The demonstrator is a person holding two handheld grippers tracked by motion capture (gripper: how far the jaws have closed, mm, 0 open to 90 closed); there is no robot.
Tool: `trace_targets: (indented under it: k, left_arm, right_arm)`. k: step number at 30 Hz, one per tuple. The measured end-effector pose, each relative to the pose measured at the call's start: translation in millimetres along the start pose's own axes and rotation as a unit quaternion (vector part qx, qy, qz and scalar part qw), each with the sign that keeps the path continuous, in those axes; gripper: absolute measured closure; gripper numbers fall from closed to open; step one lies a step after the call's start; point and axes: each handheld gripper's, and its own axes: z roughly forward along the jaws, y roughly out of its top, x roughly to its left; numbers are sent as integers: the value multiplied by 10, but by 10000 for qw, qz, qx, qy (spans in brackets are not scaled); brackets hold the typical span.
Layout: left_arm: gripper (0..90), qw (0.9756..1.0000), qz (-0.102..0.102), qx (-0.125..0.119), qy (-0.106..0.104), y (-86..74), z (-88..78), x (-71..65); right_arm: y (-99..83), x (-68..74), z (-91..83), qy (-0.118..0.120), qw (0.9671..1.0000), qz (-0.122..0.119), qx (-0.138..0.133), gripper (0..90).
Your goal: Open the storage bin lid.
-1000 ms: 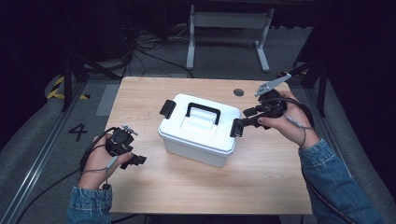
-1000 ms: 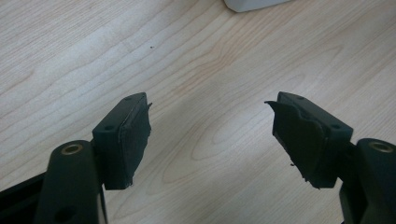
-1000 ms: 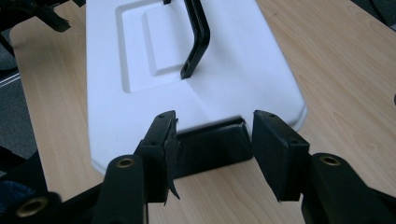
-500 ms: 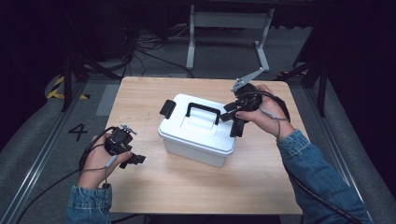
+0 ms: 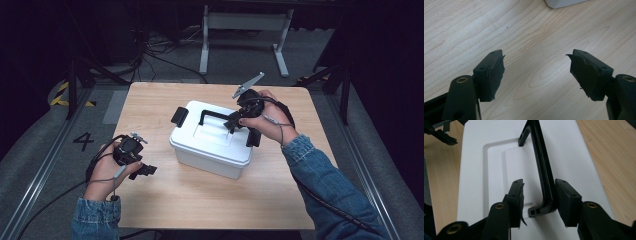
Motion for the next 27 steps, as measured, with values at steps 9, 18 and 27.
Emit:
trace_targets:
  k: [9,18,27]
  left_arm:
    - [280,10000,-29,-8,36,-30,-2,17]
    - [279,10000,-12,16,45,-26,9,18]
    - [279,10000,-46,14,-4,-22,15,27]
  right_arm:
    - [26,7,34,44,9996,-239,169,824]
    - [38,42,23,182,9979,-580,205,847]
    - [68,29,-26,273,9976,-632,51,850]
